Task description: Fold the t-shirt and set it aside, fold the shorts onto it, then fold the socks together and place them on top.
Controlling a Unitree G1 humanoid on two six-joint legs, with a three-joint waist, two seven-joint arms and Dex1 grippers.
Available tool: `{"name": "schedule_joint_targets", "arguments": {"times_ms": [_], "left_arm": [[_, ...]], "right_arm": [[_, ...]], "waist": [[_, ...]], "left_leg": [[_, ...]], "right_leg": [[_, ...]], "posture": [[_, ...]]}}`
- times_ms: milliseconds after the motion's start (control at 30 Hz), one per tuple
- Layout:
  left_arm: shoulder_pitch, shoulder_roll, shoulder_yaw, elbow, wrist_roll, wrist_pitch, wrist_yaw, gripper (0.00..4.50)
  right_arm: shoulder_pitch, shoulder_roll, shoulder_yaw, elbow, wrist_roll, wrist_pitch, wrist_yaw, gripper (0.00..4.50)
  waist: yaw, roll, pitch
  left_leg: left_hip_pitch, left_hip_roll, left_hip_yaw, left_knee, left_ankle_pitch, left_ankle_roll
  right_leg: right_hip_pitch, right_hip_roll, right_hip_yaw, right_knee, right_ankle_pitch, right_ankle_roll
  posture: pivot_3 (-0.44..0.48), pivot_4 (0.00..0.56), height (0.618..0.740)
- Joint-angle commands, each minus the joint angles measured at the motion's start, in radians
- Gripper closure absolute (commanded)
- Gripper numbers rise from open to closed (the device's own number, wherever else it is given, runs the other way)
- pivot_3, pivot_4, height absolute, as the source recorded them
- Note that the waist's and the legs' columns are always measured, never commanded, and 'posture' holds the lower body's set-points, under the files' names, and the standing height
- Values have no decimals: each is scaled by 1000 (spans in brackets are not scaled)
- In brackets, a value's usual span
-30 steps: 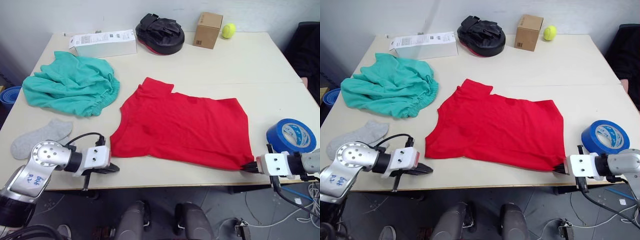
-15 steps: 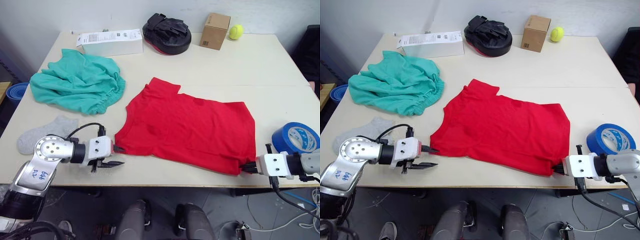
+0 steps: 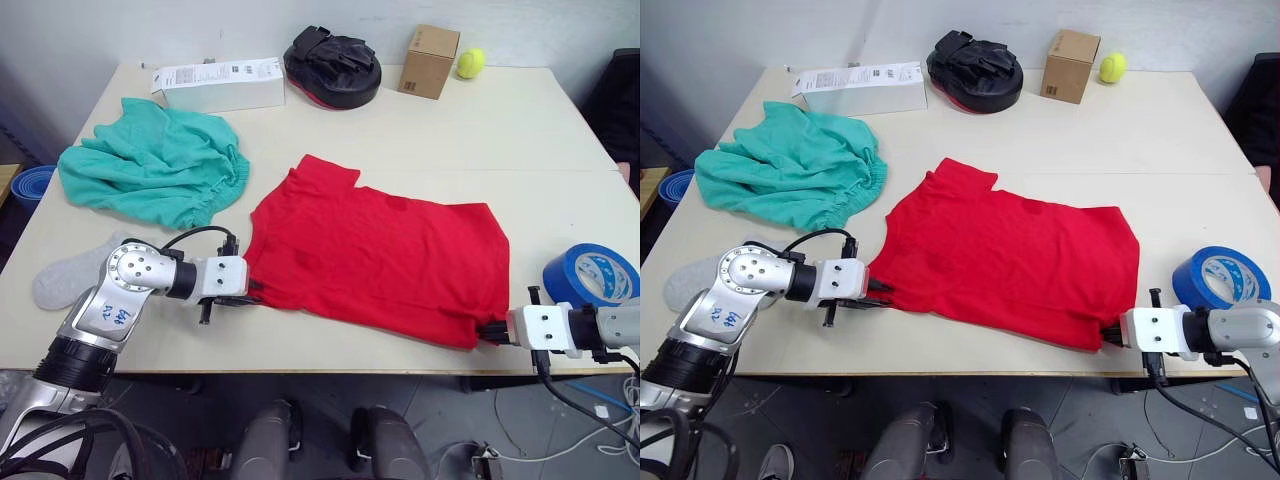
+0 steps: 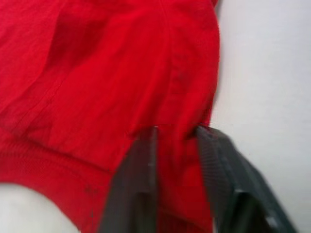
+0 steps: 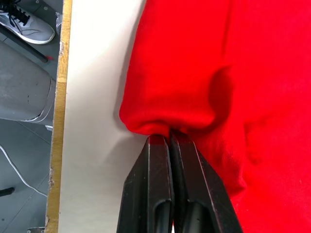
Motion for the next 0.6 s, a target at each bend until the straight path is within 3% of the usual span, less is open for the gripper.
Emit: {"name": "schedule_joint_targets", "arguments": {"times_ms": [33,333,467,600], "left_arm": [[-9,13,-12,15,16,4,-25,4465],[46,89,28,-43,-70,137,-138,4465],[173,180,89,-196,-170,267,-188,4465],[275,213,129,-295,-203,332,-162,4465]], "right_arm": [[3,2,-25,-27,21,10,-6,4500],[-19,-14,-38,-37,63,54,19,4500],[-17,-26,-44,-49,90,70,56,4500],[5,-37,-38,-44,86,46,95,4500]], "waist": [[0,0,0],[-8,0,0],[-17,0,0],[-12,0,0]], "left_leg": [[0,0,0,0,0,0],[0,0,0,0,0,0],[1,1,0,-1,0,-1],[0,1,0,-1,0,0]], "right_leg": [[0,0,0,0,0,0],[0,0,0,0,0,0],[0,1,0,1,0,0],[0,0,0,-1,0,0]], "posture": [[0,150,740],[0,150,740],[0,150,740],[0,150,740]]}}
